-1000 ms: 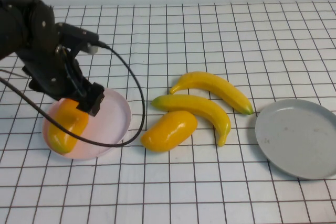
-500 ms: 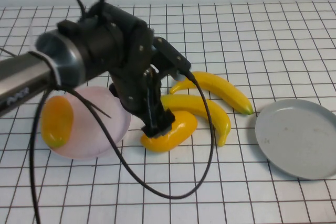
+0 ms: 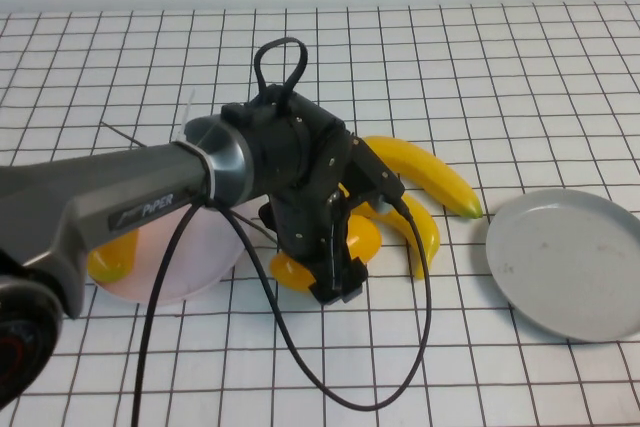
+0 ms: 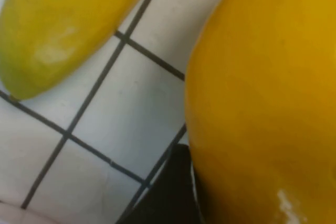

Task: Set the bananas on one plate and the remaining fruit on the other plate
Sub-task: Put one type of fruit in the left plate

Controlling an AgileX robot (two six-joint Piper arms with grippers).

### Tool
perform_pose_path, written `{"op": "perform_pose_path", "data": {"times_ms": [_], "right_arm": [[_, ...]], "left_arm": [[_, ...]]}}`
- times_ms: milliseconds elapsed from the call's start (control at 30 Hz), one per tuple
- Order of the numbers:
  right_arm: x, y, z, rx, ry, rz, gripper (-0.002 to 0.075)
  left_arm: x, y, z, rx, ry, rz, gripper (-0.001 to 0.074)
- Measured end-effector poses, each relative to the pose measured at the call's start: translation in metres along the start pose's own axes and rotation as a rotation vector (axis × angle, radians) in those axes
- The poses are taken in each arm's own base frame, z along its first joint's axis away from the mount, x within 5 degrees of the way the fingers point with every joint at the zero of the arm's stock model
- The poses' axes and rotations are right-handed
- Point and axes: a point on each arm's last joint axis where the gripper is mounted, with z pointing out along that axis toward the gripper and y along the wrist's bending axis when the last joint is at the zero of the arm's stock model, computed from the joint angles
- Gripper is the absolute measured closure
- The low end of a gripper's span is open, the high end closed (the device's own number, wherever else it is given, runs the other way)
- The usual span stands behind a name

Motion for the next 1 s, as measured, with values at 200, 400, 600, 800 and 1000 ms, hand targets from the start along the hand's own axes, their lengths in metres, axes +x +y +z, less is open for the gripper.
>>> {"op": "perform_pose_path", "data": {"times_ms": [200, 400, 600, 800, 1000], "right_arm": [[0.0, 0.0, 0.0, 0.0, 0.0, 0.0, 0.0742], [0.0, 0.0, 0.0, 0.0, 0.0, 0.0, 0.0742], [0.0, 0.0, 0.0, 0.0, 0.0, 0.0, 0.0743], [0.0, 0.0, 0.0, 0.0, 0.0, 0.0, 0.0743], [0.0, 0.0, 0.0, 0.0, 0.0, 0.0, 0.0742]], "left_arm": [[-0.002, 0.0, 0.009, -0.006, -0.003, 0.005, 0.0068], [-0.005, 0.004, 0.002, -0.032, -0.02, -0.06, 0.0189], [-0.001, 0.017, -0.037, -0.113, -0.062, -0.152, 0.021], [0.034, 0.053, -0.079, -0.212, -0.058, -0.398, 0.021], [0.088, 0.088, -0.069, -0.233, -0.01, -0.646, 0.021]]}}
